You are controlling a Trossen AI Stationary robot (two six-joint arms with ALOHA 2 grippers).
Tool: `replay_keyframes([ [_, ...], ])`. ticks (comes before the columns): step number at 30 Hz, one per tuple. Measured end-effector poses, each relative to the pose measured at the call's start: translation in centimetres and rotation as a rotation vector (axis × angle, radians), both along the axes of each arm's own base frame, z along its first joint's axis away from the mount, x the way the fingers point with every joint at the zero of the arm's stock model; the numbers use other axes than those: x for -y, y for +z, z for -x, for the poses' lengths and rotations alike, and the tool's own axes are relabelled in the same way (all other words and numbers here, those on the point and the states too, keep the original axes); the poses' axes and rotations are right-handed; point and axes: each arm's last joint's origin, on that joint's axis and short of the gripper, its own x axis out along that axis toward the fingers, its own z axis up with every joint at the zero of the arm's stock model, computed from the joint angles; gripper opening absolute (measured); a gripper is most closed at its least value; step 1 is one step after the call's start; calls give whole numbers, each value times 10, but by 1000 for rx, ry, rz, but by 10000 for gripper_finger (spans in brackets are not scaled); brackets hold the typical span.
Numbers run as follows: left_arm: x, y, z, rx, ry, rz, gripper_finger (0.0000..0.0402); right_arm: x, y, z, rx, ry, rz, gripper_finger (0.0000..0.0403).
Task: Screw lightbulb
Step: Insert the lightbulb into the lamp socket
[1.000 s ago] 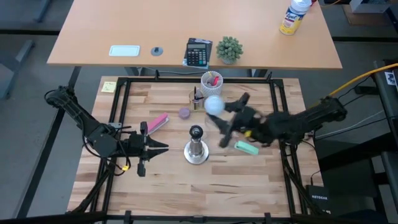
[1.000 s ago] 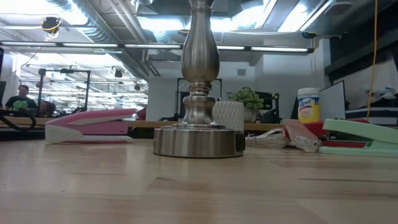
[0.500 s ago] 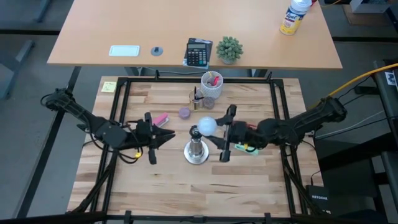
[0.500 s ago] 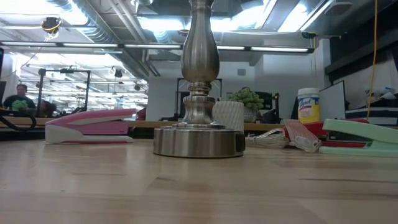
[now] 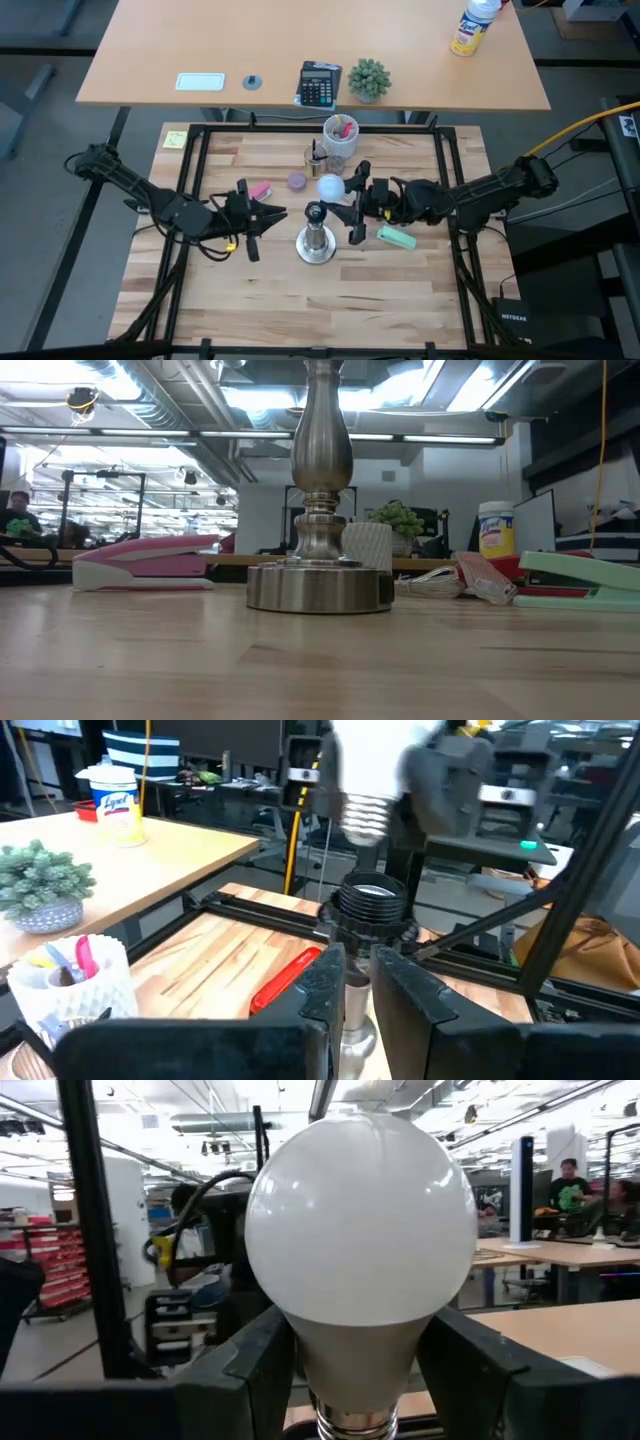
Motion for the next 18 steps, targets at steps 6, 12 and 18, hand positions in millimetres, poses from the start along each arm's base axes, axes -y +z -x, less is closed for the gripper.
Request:
replay_keyframes([
  [6, -6, 0, -3, 1, 27, 1, 45, -3, -5, -5, 9, 44, 5, 192],
  [12, -7, 0, -3, 1, 33, 1, 45, -6, -15, -15, 10, 49, -13, 192],
  [18, -7, 0, -3, 0, 33, 1, 45, -6, -15, -15, 20, 48, -14, 192],
])
